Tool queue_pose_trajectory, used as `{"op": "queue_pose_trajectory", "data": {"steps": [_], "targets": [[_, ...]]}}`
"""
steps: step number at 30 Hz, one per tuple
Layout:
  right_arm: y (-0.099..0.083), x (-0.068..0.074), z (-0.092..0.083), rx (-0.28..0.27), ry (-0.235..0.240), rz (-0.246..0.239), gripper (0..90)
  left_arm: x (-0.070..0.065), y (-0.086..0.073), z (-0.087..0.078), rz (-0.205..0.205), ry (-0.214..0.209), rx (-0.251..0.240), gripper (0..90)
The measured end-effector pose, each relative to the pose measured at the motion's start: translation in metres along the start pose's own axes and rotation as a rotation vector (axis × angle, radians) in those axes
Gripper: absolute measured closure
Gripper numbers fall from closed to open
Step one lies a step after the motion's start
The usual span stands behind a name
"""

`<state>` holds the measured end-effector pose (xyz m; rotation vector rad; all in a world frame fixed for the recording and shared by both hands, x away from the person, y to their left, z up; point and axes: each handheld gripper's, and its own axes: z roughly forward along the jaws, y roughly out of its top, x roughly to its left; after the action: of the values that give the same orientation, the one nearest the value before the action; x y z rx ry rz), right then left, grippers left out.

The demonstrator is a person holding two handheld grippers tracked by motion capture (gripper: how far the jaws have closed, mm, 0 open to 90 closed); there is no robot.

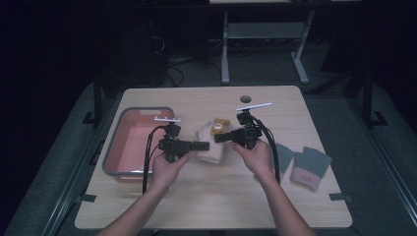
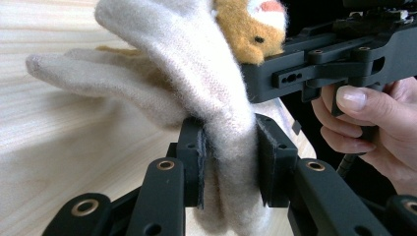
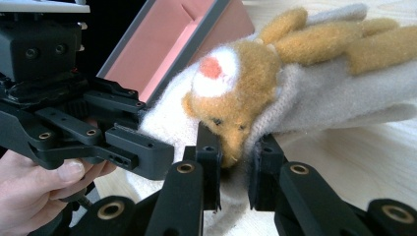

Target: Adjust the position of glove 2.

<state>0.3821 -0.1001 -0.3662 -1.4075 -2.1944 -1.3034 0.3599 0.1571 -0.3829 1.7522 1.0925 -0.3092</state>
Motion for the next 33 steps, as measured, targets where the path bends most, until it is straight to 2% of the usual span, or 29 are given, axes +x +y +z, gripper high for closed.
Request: {"op": "queue_pose_trajectory", "data": {"steps": [14,19,23,33], "targets": [[0.021,0.019,-0.002,-0.017,0.016,-0.015,78.1,-0.004,0.017,-0.023,0.002,-0.006,-0.029,67.7],[0.029,0.024,-0.001,-0.025,0.022,-0.026,78.1,-0.005,0.023,-0.031,0.016,0.001,-0.037,67.7],[0.033,0.030,-0.001,-0.024,0.023,-0.028,78.1,-0.003,0.025,-0.036,0.005,-0.012,-0.043,67.7],[0.049,0.040,0.007,-0.022,0.042,-0.032,78.1,-0.001,0.035,-0.054,-0.010,-0.003,-0.062,67.8]]}}
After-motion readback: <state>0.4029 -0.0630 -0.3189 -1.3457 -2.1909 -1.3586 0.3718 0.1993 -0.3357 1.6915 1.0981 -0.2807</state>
